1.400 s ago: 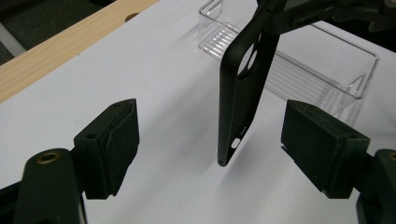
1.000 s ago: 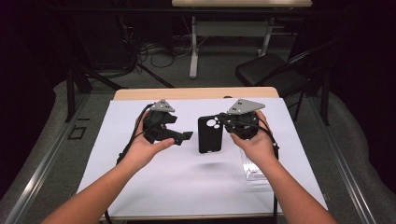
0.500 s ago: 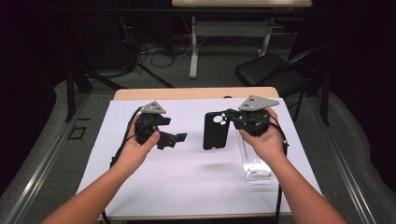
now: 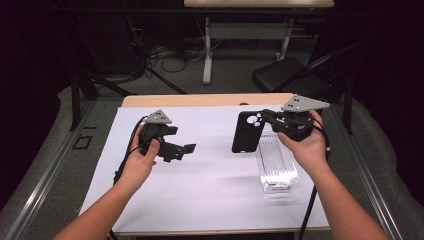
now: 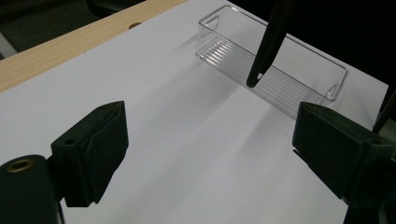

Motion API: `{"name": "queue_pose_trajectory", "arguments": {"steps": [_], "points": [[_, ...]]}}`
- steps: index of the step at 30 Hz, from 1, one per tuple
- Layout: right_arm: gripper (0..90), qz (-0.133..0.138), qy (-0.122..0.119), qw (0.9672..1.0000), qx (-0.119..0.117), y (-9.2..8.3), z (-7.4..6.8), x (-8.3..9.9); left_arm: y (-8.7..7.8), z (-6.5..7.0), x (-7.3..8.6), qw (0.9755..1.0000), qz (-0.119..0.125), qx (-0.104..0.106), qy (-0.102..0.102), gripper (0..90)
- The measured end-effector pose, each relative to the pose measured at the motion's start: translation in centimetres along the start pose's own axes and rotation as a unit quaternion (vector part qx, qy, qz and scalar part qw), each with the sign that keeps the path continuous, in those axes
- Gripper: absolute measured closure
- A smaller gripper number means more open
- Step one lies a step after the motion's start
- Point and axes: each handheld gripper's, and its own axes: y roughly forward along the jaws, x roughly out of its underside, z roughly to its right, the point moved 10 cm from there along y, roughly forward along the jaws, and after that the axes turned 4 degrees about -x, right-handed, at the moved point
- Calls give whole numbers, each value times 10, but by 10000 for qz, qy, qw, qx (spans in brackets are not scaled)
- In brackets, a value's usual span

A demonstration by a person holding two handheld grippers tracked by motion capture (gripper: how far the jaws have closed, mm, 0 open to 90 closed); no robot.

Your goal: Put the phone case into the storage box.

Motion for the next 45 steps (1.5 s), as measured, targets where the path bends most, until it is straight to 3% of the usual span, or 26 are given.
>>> {"name": "queue_pose_trajectory", "arguments": {"steps": [9, 21, 31, 45], "points": [[820, 70, 23, 9997, 222, -20, 21, 1, -1, 1, 6, 9999, -84, 91, 106, 112], [820, 34, 20, 9989, 467, -37, 46, 9, -5, -3, 11, 9999, -93, 27, 129, 112], [820, 15, -14, 9980, 635, -35, 63, 15, -5, -3, 13, 9999, -97, 25, 124, 112], [820, -120, -117, 9964, 837, -18, 89, 26, -7, -8, 15, 9999, -86, -9, 99, 112]]}}
